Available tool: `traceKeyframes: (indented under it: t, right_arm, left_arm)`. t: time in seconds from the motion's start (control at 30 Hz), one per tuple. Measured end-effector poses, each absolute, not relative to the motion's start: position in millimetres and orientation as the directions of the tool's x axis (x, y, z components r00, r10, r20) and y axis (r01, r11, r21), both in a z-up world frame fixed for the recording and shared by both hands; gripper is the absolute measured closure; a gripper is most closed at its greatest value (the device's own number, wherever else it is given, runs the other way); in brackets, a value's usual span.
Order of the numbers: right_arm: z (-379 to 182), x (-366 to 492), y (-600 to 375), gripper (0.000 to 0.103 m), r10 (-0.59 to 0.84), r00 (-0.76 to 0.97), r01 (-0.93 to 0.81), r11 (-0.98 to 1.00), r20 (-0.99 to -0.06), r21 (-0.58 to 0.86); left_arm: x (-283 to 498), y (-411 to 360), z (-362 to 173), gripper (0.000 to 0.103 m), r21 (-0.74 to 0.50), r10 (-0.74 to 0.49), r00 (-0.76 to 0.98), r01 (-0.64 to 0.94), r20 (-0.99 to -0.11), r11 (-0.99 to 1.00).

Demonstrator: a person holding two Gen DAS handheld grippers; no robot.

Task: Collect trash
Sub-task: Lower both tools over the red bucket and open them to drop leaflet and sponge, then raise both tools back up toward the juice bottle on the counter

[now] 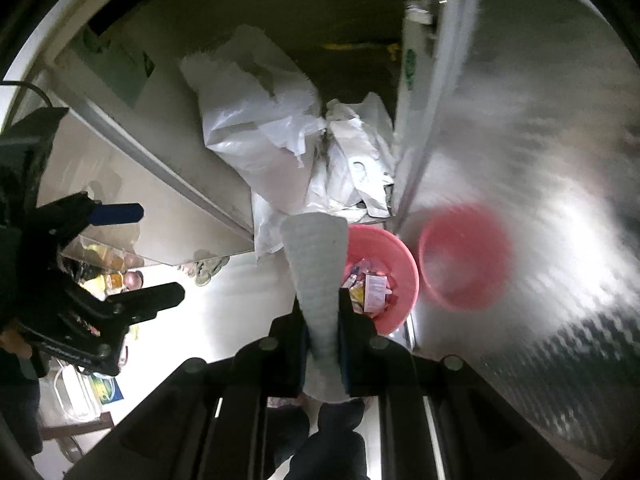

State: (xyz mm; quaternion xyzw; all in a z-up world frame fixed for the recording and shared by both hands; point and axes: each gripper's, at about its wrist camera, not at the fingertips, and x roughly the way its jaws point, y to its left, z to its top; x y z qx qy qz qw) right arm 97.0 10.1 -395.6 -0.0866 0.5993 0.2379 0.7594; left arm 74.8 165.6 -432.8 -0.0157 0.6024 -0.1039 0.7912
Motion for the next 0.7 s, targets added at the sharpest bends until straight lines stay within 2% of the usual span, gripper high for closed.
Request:
traceKeyframes:
  t: [0.1, 0.17, 0.2, 0.23, 0.3, 0.47, 0.53, 0.7]
  right_arm:
    - [-401, 100, 16, 0.092, 0.250, 0.166, -0.480, 0.865, -0.954, 0.144]
    - [-404, 100, 18, 0.084, 0.235, 0.174, -0.486, 0.865, -0.956, 0.125]
    - [-408, 101, 19, 0.074, 0.227, 0.175, -0.490, 0.864, -0.958, 0.115]
    - [-408, 101, 18, 0.056, 0.221, 0.177, -0.489, 0.865, -0.959, 0.109]
    - [-411, 101, 18, 0.032, 0.214, 0.178, -0.492, 0.865, -0.960, 0.101]
    - [-410, 100, 20, 0.023, 0.159, 0.208, -0.495, 0.868, -0.965, 0.036]
    - [-405, 97, 18, 0.015, 0.170, 0.207, -0.489, 0.871, -0.963, 0.048]
    - [-381, 91, 13, 0.012, 0.183, 0.213, -0.476, 0.877, -0.960, 0.061]
  left_arm:
    - [73, 171, -435, 0.000, -0.153, -0.183, 0.256, 0.132, -0.949, 0.979]
    - [71, 171, -436, 0.000, -0.150, -0.180, 0.258, 0.132, -0.949, 0.980]
    - [70, 172, -436, 0.000, -0.145, -0.176, 0.258, 0.135, -0.950, 0.980]
    - [69, 172, -437, 0.000, -0.140, -0.171, 0.258, 0.137, -0.951, 0.981]
    - [68, 173, -437, 0.000, -0.141, -0.173, 0.257, 0.138, -0.951, 0.980]
    - [62, 174, -430, 0.000, -0.116, -0.146, 0.272, 0.124, -0.951, 0.985]
    - [58, 176, -420, 0.000, -0.130, -0.158, 0.278, 0.119, -0.947, 0.984]
    - [48, 178, -389, 0.000, -0.115, -0.142, 0.292, 0.107, -0.946, 0.988]
